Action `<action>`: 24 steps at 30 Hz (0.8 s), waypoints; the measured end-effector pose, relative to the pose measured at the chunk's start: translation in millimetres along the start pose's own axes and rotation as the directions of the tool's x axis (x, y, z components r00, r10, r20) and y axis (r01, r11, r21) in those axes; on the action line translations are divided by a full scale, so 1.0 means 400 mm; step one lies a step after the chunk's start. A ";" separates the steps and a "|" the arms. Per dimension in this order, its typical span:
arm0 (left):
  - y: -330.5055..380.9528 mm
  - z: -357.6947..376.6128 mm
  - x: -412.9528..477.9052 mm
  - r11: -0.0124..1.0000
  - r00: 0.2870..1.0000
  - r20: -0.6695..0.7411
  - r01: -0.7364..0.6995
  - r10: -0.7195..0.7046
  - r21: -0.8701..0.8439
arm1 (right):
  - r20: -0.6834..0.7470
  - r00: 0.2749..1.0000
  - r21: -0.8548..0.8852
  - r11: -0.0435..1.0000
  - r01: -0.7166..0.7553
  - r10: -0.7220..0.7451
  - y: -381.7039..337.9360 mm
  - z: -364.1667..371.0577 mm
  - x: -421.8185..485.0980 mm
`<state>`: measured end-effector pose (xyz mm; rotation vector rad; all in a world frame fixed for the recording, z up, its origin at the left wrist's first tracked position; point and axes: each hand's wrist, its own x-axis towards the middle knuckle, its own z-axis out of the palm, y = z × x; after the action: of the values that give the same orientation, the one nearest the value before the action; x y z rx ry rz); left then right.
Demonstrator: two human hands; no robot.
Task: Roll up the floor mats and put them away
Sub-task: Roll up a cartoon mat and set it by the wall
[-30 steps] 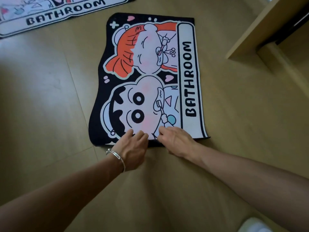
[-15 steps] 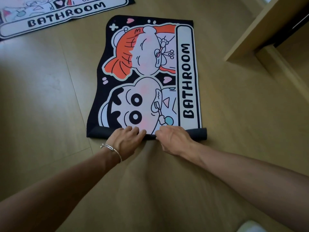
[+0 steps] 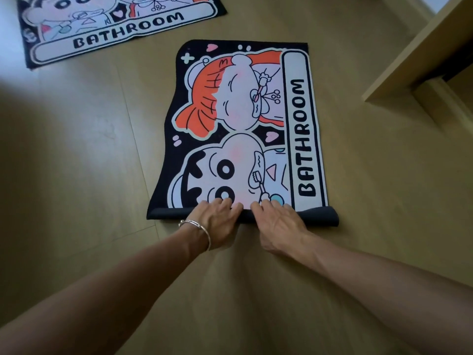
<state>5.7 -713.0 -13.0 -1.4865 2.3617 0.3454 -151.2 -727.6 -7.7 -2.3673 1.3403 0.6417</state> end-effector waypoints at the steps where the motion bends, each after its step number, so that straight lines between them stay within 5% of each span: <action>1: 0.008 0.005 -0.006 0.999 1.000 -0.006 -0.015 0.015 0.030 | 0.014 1.000 -0.017 1.000 -0.011 0.011 -0.001 0.005 -0.004; 5: 0.028 0.007 -0.024 0.986 0.999 0.030 -0.026 0.021 0.162 | 0.071 0.996 0.019 0.998 -0.056 0.054 -0.009 0.001 0.004; 11: 0.020 -0.025 0.011 0.992 0.994 0.109 -0.013 0.000 0.124 | 0.110 0.991 0.038 0.996 -0.081 0.076 -0.005 -0.021 0.025; 16: 0.009 -0.040 0.037 1.000 0.978 0.206 0.004 0.001 -0.026 | -0.040 0.999 0.080 0.997 -0.011 0.014 0.001 -0.010 0.011; 24: 0.016 -0.004 0.020 0.996 1.000 -0.015 -0.026 0.027 0.083 | 0.138 0.987 0.203 0.974 -0.104 0.077 0.026 -0.023 0.032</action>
<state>-3.5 -717.3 -14.6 -1.4268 2.3805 0.2398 -152.4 -746.3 -7.6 -2.0727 1.3927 0.6335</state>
